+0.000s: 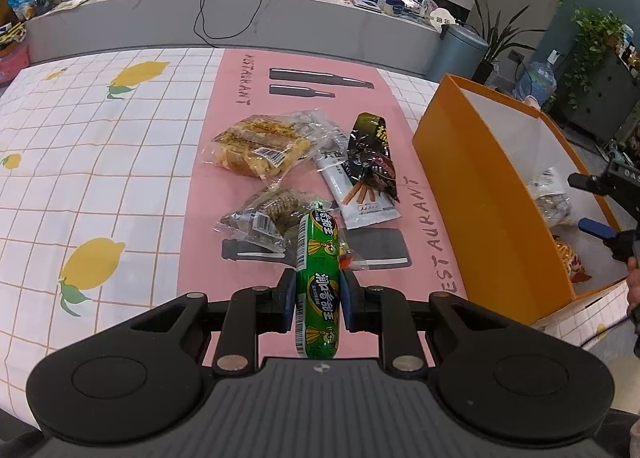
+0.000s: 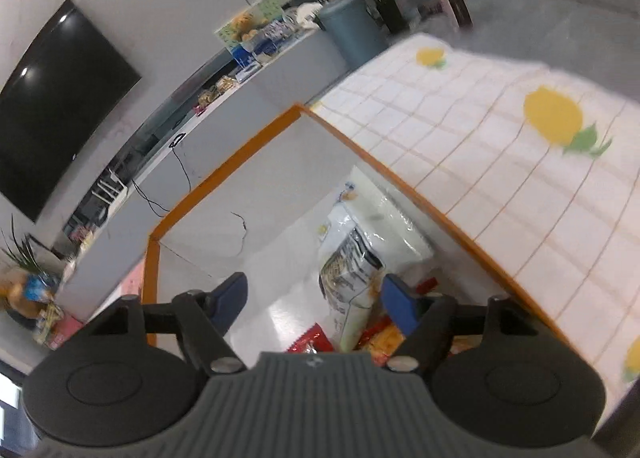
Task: Organize snacks
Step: 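Lower the white-blue bag into the orange box and open the right tool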
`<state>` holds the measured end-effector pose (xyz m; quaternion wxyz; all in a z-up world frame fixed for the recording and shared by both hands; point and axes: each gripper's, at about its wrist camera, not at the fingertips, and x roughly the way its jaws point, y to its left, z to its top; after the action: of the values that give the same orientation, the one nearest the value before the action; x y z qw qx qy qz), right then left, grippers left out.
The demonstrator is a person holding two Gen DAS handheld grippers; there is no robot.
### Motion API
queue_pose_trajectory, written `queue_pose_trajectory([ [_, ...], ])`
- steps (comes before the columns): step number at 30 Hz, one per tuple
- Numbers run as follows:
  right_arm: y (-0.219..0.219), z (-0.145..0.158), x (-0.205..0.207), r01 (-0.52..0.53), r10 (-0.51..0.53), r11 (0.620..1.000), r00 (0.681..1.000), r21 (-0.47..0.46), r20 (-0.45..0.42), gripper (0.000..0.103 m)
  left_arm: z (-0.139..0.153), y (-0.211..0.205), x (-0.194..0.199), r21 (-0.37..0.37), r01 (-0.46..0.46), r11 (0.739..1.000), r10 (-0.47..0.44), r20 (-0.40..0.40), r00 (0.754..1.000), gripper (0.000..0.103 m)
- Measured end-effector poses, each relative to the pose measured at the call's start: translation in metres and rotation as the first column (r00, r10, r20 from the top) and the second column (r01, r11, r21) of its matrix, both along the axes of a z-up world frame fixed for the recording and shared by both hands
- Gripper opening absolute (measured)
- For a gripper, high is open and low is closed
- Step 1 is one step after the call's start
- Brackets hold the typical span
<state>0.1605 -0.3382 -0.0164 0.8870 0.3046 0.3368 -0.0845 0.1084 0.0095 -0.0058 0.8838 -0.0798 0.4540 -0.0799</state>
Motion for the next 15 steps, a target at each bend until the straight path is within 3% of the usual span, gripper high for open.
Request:
queue_pose_trajectory([
  [5, 0.019, 0.021, -0.019, -0.01, 0.021, 0.978, 0.999, -0.208, 0.048, 0.073, 0.004, -0.003, -0.003, -0.002, 0.011, 1.0, -0.011, 0.012, 1.0, 0.025],
  [8, 0.026, 0.029, -0.02, -0.033, 0.064, 0.963, 0.992, -0.266, 0.108, 0.072, 0.006, -0.005, -0.004, -0.004, 0.015, 1.0, -0.015, 0.018, 1.0, 0.025],
  [9, 0.026, 0.03, -0.012, -0.059, 0.095, 0.958, 0.989, -0.279, 0.114, 0.064, 0.007, -0.005, -0.004, -0.004, 0.016, 1.0, -0.016, 0.019, 1.0, 0.025],
  [11, 0.037, 0.028, 0.007, -0.156, 0.186, 0.922, 0.981, -0.355, 0.054, 0.035, 0.007, -0.005, -0.004, -0.007, 0.015, 1.0, -0.015, 0.02, 1.0, 0.025],
  [12, 0.043, 0.026, 0.016, -0.199, 0.214, 0.893, 0.977, -0.405, -0.007, 0.006, 0.007, -0.004, -0.004, -0.009, 0.013, 1.0, -0.013, 0.019, 1.0, 0.025],
  [13, 0.049, 0.024, 0.026, -0.234, 0.231, 0.859, 0.971, -0.456, -0.064, 0.0, 0.006, -0.004, -0.004, -0.009, 0.013, 1.0, -0.013, 0.019, 1.0, 0.025],
  [15, 0.058, 0.019, 0.048, -0.298, 0.262, 0.811, 0.954, -0.504, -0.142, 0.0, 0.006, -0.005, -0.003, -0.003, 0.016, 1.0, -0.016, 0.02, 1.0, 0.025],
])
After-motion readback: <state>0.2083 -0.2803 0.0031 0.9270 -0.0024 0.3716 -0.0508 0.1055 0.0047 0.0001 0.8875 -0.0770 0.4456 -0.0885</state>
